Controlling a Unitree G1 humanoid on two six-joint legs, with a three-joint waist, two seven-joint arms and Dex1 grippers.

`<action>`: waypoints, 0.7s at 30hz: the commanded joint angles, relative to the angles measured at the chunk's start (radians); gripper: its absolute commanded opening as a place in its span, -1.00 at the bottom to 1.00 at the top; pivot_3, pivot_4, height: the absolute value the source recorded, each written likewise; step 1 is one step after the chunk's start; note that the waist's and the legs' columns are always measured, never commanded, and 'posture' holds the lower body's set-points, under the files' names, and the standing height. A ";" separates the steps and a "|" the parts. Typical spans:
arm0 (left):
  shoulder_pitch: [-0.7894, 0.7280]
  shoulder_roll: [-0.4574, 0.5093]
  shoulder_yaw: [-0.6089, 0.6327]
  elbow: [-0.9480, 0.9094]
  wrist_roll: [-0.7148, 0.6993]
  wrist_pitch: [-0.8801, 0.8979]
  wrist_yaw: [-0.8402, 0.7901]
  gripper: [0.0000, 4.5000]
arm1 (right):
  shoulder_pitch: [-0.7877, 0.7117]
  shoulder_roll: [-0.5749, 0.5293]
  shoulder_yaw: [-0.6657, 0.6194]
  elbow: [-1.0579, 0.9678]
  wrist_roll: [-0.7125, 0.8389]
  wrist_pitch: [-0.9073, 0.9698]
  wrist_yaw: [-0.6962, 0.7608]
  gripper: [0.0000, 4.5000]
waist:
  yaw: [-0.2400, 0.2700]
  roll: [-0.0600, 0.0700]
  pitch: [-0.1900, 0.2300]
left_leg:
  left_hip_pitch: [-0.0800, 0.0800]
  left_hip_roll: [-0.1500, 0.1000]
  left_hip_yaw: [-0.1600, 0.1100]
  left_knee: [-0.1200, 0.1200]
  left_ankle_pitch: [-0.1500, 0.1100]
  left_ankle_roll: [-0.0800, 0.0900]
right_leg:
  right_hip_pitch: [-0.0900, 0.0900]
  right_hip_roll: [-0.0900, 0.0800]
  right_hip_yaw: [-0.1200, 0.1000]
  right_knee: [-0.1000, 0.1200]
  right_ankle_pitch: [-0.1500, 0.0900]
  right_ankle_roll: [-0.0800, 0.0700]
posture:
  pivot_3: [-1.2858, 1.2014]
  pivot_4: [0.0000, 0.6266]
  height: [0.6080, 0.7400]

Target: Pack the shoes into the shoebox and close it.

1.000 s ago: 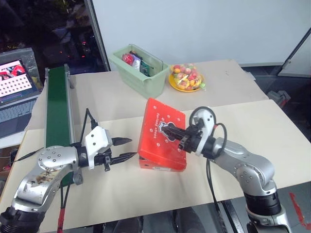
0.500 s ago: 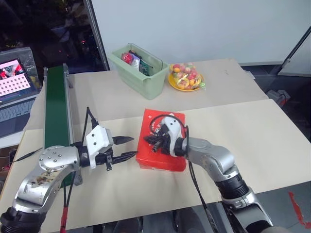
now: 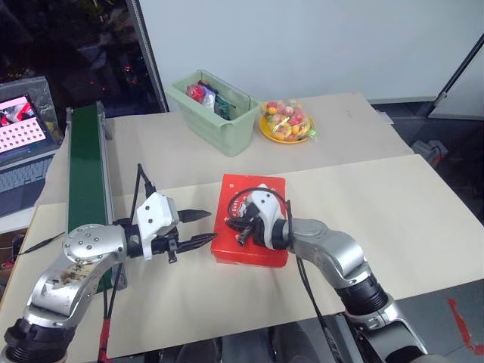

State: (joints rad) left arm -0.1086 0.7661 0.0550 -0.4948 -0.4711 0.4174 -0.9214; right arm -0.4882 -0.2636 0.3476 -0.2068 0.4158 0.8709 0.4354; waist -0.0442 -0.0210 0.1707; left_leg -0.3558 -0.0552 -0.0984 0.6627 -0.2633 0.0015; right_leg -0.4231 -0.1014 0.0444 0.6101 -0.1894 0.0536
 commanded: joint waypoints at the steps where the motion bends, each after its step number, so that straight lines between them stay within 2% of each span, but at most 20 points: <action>1: -0.013 -0.025 0.012 -0.001 0.006 -0.005 0.041 0.05 | 0.028 0.026 -0.076 -0.038 0.025 -0.019 -0.001 -0.98 | 0.001 0.000 0.000 | 0.000 0.000 0.000 0.000 0.000 0.000 | 0.000 0.000 0.000 0.000 0.000 0.000 | 0.03 -0.52 1.00; 3: -0.018 -0.053 0.023 0.008 -0.003 0.015 0.083 0.05 | 0.037 0.040 -0.141 -0.077 0.058 -0.038 0.004 -0.98 | 0.001 0.000 0.000 | 0.000 0.000 0.000 0.000 0.000 0.000 | 0.000 0.000 0.000 0.000 0.000 0.000 | 0.03 -0.52 1.00; 5: -0.048 -0.124 0.054 0.044 -0.002 0.054 0.205 0.05 | 0.049 0.065 -0.287 -0.129 0.157 -0.023 -0.014 -0.98 | 0.008 0.000 0.000 | -0.001 0.000 -0.002 0.000 0.000 0.000 | -0.001 0.000 0.000 0.000 0.000 0.000 | 0.03 -0.52 1.00; 7: -0.088 -0.222 0.098 0.088 0.031 0.066 0.369 0.05 | 0.078 0.041 -0.449 -0.185 0.259 -0.012 -0.014 -0.98 | 0.014 0.000 0.000 | -0.001 0.000 -0.004 0.000 0.000 0.000 | -0.001 0.000 0.000 0.000 0.000 0.000 | 0.03 -0.52 1.00; 11: -0.137 -0.341 0.143 0.109 0.091 0.073 0.573 0.05 | 0.128 -0.003 -0.626 -0.221 0.360 0.010 -0.061 -0.98 | 0.030 -0.002 0.000 | -0.002 -0.001 -0.006 0.000 -0.001 -0.002 | -0.001 -0.001 -0.001 -0.001 0.000 0.000 | 0.03 -0.52 1.00; 13: -0.156 -0.401 0.165 0.117 0.131 0.071 0.683 0.05 | 0.154 -0.055 -0.662 -0.203 0.281 -0.023 -0.113 -0.98 | 0.028 -0.002 0.000 | -0.002 -0.001 -0.003 0.000 -0.001 -0.002 | -0.001 0.000 0.000 -0.001 0.000 0.000 | 0.03 -0.52 1.00; 16: -0.181 -0.480 0.221 0.139 0.172 0.063 0.833 0.05 | 0.206 -0.179 -0.563 -0.139 -0.016 -0.157 -0.221 -0.98 | 0.021 -0.002 0.000 | -0.001 0.000 0.002 0.000 -0.001 -0.003 | -0.001 0.000 0.001 0.000 0.000 0.000 | 0.03 -0.52 1.00; 17: -0.185 -0.494 0.233 0.149 0.190 0.057 0.873 0.05 | 0.218 -0.191 -0.542 -0.115 -0.091 -0.210 -0.258 -0.98 | 0.023 -0.001 -0.001 | -0.001 0.000 0.002 0.000 -0.001 -0.003 | -0.001 0.001 0.001 0.000 0.000 0.000 | 0.03 -0.52 1.00; 21: -0.173 -0.511 0.263 0.168 0.205 0.044 0.911 0.05 | 0.225 -0.173 -0.495 -0.043 -0.221 -0.347 -0.327 -0.98 | 0.022 -0.002 -0.001 | -0.001 0.000 0.003 0.000 -0.001 -0.003 | -0.001 0.000 0.002 0.000 0.000 0.000 | 0.03 -0.52 1.00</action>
State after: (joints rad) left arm -0.2797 0.2523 0.2929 -0.3104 -0.2765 0.4892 -0.0275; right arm -0.2521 -0.4377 -0.1801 -0.2475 0.2661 0.6217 0.1334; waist -0.0222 -0.0233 0.1697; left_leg -0.3571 -0.0554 -0.0950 0.6628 -0.2642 -0.0014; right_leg -0.4240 -0.1012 0.0465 0.6095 -0.1891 0.0533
